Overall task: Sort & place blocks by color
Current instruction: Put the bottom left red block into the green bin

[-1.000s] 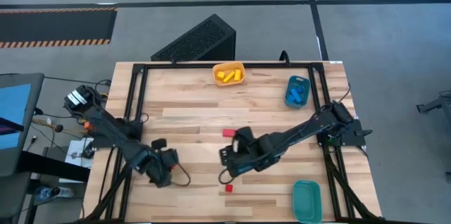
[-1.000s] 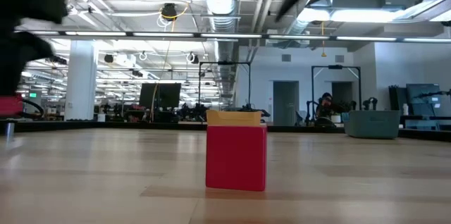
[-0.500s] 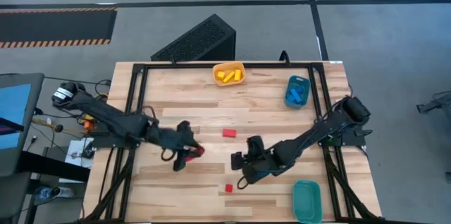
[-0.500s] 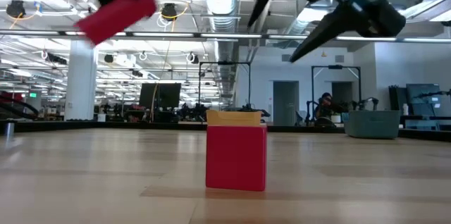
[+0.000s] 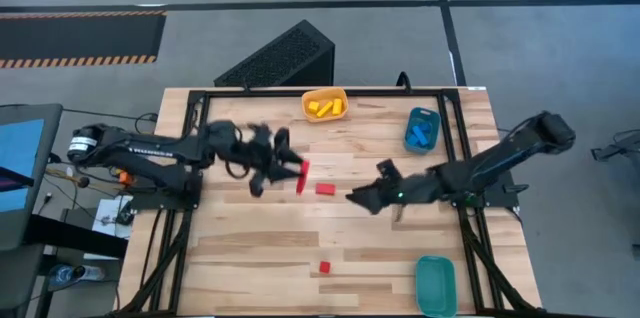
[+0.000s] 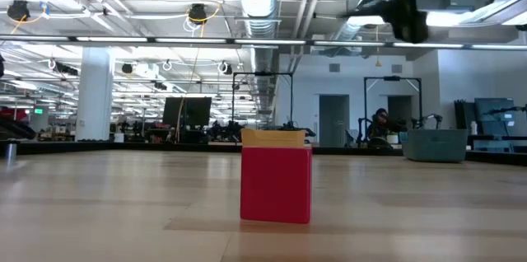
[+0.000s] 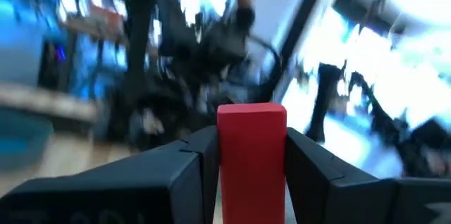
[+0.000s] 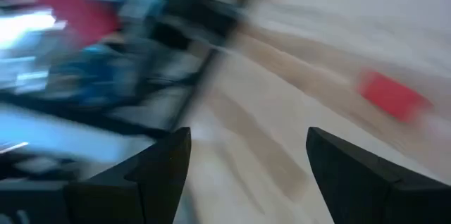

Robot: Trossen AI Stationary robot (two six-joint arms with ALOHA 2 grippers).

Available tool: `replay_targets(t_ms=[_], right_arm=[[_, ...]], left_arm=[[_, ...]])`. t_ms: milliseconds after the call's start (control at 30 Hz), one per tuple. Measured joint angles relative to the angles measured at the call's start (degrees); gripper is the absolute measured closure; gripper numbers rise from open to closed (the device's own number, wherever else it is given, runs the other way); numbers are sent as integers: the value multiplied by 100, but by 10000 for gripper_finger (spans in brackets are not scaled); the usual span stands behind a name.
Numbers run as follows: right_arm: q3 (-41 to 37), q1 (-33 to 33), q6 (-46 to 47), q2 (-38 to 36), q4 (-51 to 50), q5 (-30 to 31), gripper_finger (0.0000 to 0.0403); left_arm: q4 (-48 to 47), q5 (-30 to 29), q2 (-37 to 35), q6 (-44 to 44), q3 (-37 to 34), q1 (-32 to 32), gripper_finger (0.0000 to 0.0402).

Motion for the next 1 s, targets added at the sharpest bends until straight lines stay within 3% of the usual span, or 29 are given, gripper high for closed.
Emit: replay_targets(t_ms=[100,233,333,467,733,833,1000], right_arm=[[-766,-389,-1161,-491,1952,-544,101],[-1243,-1085,-1854,-880,3201,-971,101],[-1250,-1672,-1885,-948,3433,-1505,101],[-1252,-2349,-1957,-827,3799,-2671,101],[-1249,-3579,-1733,-870,4272,-4602,101],[-1248,-4057,-1466,-859,4527,-5238,101],[-1216,-4644,-1290,-808,4821,-5937,101]], left_arm=[[642,31,-5,-163,0,477,303],[1610,180,114,-244,10,1040,303],[2416,148,450,-545,7,1340,303],[3651,160,1180,-1031,52,1634,303],[5781,-53,2568,-1374,751,1783,303],[6236,-94,2847,-1310,1061,1779,303],[6233,-108,2974,-957,1340,1779,303]])
